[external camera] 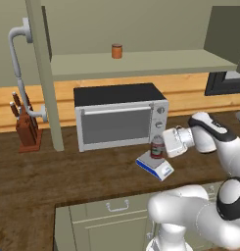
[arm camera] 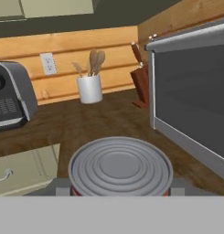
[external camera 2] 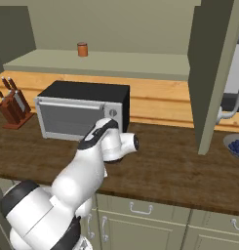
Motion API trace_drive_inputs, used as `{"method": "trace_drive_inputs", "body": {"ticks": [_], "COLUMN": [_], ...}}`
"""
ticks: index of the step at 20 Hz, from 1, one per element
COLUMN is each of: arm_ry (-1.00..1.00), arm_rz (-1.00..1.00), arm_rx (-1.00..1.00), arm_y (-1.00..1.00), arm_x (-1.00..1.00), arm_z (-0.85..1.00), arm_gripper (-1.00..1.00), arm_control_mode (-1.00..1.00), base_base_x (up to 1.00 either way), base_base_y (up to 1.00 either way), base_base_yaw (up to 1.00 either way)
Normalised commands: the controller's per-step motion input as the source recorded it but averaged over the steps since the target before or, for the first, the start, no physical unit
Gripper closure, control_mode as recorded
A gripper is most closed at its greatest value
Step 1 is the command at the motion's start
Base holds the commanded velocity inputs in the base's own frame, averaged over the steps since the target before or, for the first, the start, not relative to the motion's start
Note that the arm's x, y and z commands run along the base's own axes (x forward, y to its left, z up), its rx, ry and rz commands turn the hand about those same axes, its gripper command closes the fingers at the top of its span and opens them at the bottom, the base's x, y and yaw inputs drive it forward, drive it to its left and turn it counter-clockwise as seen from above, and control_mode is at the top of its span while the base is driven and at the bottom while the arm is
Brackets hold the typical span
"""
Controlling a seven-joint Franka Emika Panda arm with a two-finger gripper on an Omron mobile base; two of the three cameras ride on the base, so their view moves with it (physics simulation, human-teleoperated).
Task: Pick the canned food and place it on the digital scale for weighing, and close the cabinet.
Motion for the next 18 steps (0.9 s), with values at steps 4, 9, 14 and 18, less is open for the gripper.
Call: {"method": "trace_drive_inputs", "body": {"ticks": [4, 9, 14, 18], "arm_ry": [0.00, 0.00, 0.00, 0.00], "arm_rz": [0.00, 0.00, 0.00, 0.00], "arm_rx": [0.00, 0.00, 0.00, 0.00], "arm_y": [0.00, 0.00, 0.00, 0.00], "arm_x": [0.24, 0.15, 0.16, 0.24], "arm_z": [-0.41, -0.31, -0.25, -0.17], "arm_gripper": [1.00, 1.00, 1.00, 1.00], "arm_control_mode": [-1.00, -1.00, -1.00, -1.00], "base_base_x": [0.00, 0.00, 0.00, 0.00], "base_base_y": [0.00, 0.00, 0.00, 0.00], "base_base_yaw": [0.00, 0.00, 0.00, 0.00]}}
